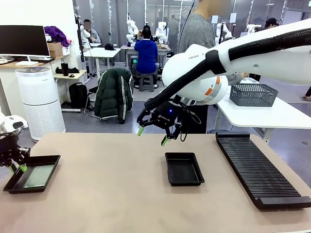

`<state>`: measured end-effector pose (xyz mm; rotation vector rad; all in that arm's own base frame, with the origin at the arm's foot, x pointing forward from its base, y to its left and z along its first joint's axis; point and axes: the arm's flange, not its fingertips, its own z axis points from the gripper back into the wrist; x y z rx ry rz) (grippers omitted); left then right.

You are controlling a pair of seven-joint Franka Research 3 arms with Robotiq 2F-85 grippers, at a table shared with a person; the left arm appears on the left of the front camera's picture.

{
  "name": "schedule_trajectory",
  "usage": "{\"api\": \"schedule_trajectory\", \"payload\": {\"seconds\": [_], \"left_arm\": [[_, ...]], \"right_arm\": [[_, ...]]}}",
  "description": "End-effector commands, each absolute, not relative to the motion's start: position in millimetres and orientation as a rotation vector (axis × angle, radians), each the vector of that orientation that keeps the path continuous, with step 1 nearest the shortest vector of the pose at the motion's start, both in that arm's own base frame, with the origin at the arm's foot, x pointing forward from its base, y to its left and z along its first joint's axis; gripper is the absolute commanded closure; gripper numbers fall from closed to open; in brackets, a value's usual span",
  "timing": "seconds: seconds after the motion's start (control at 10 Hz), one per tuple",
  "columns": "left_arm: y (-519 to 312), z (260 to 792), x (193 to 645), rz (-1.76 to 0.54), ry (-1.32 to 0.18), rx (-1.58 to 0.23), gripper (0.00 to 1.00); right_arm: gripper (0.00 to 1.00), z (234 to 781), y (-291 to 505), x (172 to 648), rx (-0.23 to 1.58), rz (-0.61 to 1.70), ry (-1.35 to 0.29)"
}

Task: Inspect and transfer BCBs to ESD trays.
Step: Pick up the ESD tray and place it on the left side of the table.

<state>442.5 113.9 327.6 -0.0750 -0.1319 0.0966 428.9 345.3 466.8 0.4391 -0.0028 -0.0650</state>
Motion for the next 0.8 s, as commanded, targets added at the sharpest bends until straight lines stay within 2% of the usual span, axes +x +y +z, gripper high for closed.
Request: {"api": "schedule_trajectory", "payload": {"seconds": [0.0, 0.1, 0.2, 0.3, 0.7], "left_arm": [[124.3, 327.1, 439.9, 0.08, -0.133, -0.109, 0.0], [122.7, 332.0, 438.2, 0.082, -0.133, -0.114, 0.0], [121.9, 336.6, 436.8, 0.081, -0.133, -0.12, 0.09], [116.9, 344.4, 435.5, 0.08, -0.13, -0.126, 0.0], [108.7, 401.2, 426.4, 0.094, -0.156, -0.098, 0.0]], "right_arm": [[0.0, 467.8, 345.7, 428.4, 0.433, -0.079, -0.004], [0.0, 467.8, 345.7, 428.4, 0.433, -0.079, -0.004], [0.0, 467.8, 345.7, 428.4, 0.433, -0.079, -0.004], [0.0, 467.8, 345.7, 428.4, 0.433, -0.079, -0.004], [0.0, 467.8, 345.7, 428.4, 0.433, -0.079, -0.004]]}}
